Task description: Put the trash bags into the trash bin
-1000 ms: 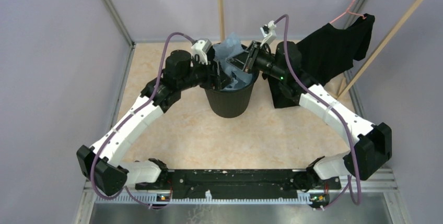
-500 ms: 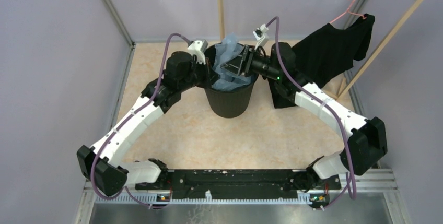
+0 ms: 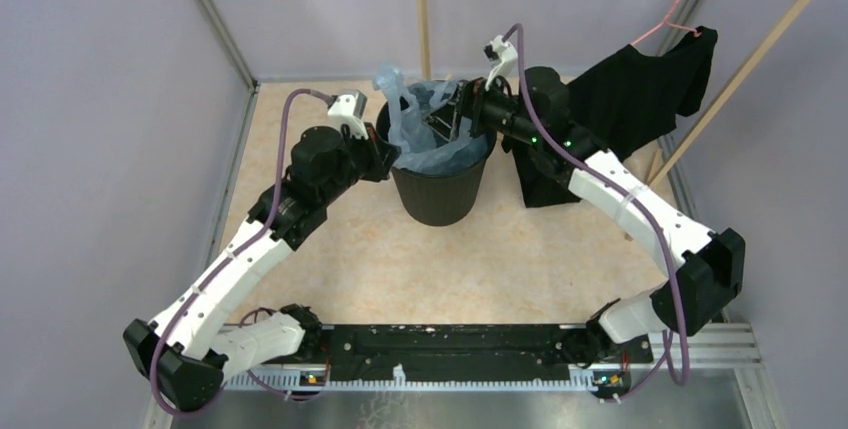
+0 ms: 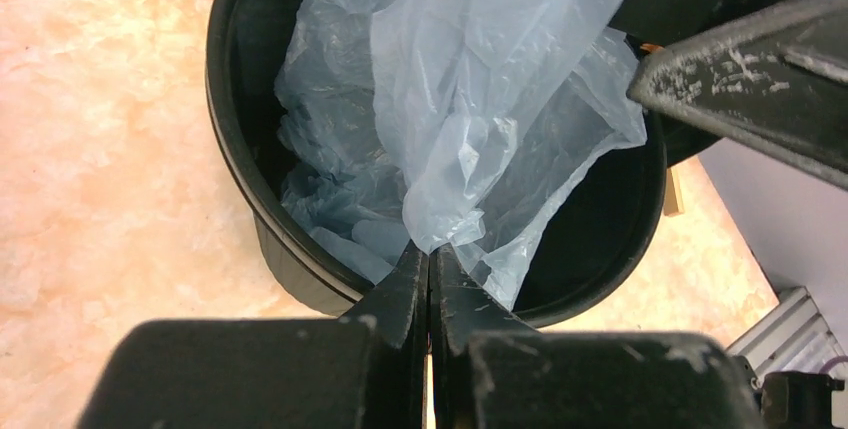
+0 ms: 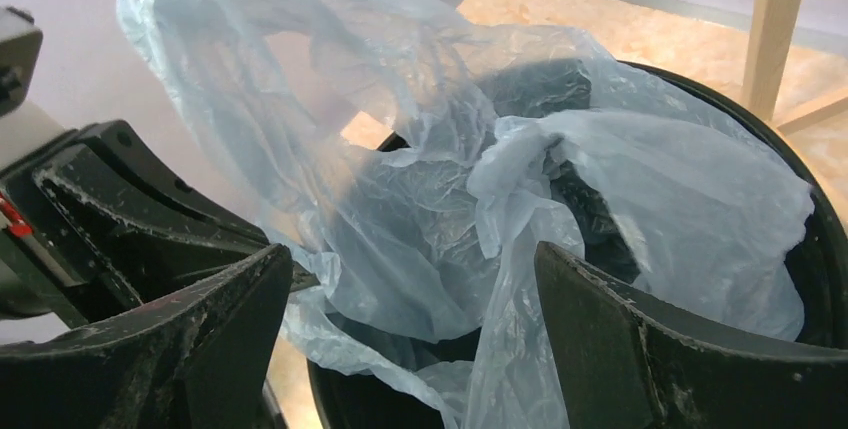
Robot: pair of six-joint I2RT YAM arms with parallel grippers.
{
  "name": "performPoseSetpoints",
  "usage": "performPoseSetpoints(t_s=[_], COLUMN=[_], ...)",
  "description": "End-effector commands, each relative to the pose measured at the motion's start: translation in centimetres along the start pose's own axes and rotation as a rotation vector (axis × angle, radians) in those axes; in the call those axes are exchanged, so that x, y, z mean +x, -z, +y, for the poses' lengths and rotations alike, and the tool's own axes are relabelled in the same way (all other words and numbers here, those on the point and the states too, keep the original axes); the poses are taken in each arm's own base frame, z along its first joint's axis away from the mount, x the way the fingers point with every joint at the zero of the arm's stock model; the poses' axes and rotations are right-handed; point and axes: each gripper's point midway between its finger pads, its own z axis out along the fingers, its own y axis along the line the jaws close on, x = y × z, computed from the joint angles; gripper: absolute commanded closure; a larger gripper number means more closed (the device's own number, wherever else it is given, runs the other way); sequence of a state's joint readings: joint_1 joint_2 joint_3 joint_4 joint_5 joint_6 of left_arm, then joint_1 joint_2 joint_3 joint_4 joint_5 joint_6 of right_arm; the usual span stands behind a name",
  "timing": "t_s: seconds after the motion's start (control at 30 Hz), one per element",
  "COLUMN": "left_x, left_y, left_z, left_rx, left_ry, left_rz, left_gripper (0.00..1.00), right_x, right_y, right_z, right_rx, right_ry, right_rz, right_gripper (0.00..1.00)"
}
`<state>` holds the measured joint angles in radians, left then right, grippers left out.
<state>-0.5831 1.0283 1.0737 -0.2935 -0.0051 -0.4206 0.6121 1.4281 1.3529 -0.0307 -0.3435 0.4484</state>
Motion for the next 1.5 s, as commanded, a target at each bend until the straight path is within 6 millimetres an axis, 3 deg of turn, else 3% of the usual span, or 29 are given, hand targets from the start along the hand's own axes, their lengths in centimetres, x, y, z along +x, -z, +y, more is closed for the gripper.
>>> performPoseSetpoints(t_s=[0.0, 0.1, 0.2, 0.33, 0.47, 0.63, 0.77, 0.97, 1.2, 1.23, 1.27, 1.33, 1.47], left_x=[-1.2, -1.4, -1.5, -1.3, -0.9, -0.4, 0.2, 0.7, 1.6, 1.8, 1.9, 2.3, 1.9], left_y=[0.1, 0.7, 1.0, 1.2, 1.0, 1.1, 1.2, 1.3, 2.2, 2.4, 2.6, 3.4, 5.2], left_z=[0.8, 1.0, 0.7, 1.1, 1.0, 1.1, 1.2, 1.3, 1.6, 1.9, 2.2, 3.0, 3.3], left_rx=[-0.053, -0.057, -0.032, -0.041, -0.031, -0.034, -0.03, -0.035, -0.052, -0.061, -0.07, -0.121, -0.165], left_ry=[0.059, 0.117, 0.163, 0.224, 0.24, 0.26, 0.271, 0.322, 0.339, 0.329, 0.3, 0.246, 0.18], left_rz=[-0.074, -0.121, -0.155, -0.185, -0.183, -0.167, -0.157, -0.147, -0.123, -0.121, -0.119, -0.084, -0.023], left_gripper=[1.0, 1.0, 1.0, 1.0, 1.0, 1.0, 1.0, 0.98, 0.94, 0.92, 0.87, 0.73, 0.46], right_x=[-1.4, -1.6, -1.6, -3.1, -4.3, -5.8, -5.6, -4.0, -5.3, -5.5, -5.6, -5.8, -4.9], right_y=[-0.1, 0.0, 0.1, 1.8, 2.0, 2.2, 2.1, -0.9, -0.9, -0.7, -0.3, 0.2, 0.0], right_z=[1.5, 1.1, 1.9, 0.5, 0.3, -0.4, -0.4, -2.2, -4.1, -3.9, -3.9, -3.1, 0.5], right_rx=[0.045, 0.191, 0.305, 0.599, 0.655, 0.727, 0.713, 0.81, 0.994, 0.982, 0.969, 0.89, 0.577], right_ry=[0.182, 0.234, 0.295, 0.264, 0.207, 0.302, 0.312, 0.38, 0.581, 0.616, 0.641, 0.679, 0.715], right_rz=[-0.001, -0.031, -0.084, -0.246, -0.323, -0.358, -0.37, -0.293, -0.32, -0.332, -0.346, -0.374, -0.353], right_gripper=[0.11, 0.12, 0.09, 0.13, 0.14, 0.09, 0.03, 0.01, 0.02, 0.09, 0.23, 0.65, 0.92])
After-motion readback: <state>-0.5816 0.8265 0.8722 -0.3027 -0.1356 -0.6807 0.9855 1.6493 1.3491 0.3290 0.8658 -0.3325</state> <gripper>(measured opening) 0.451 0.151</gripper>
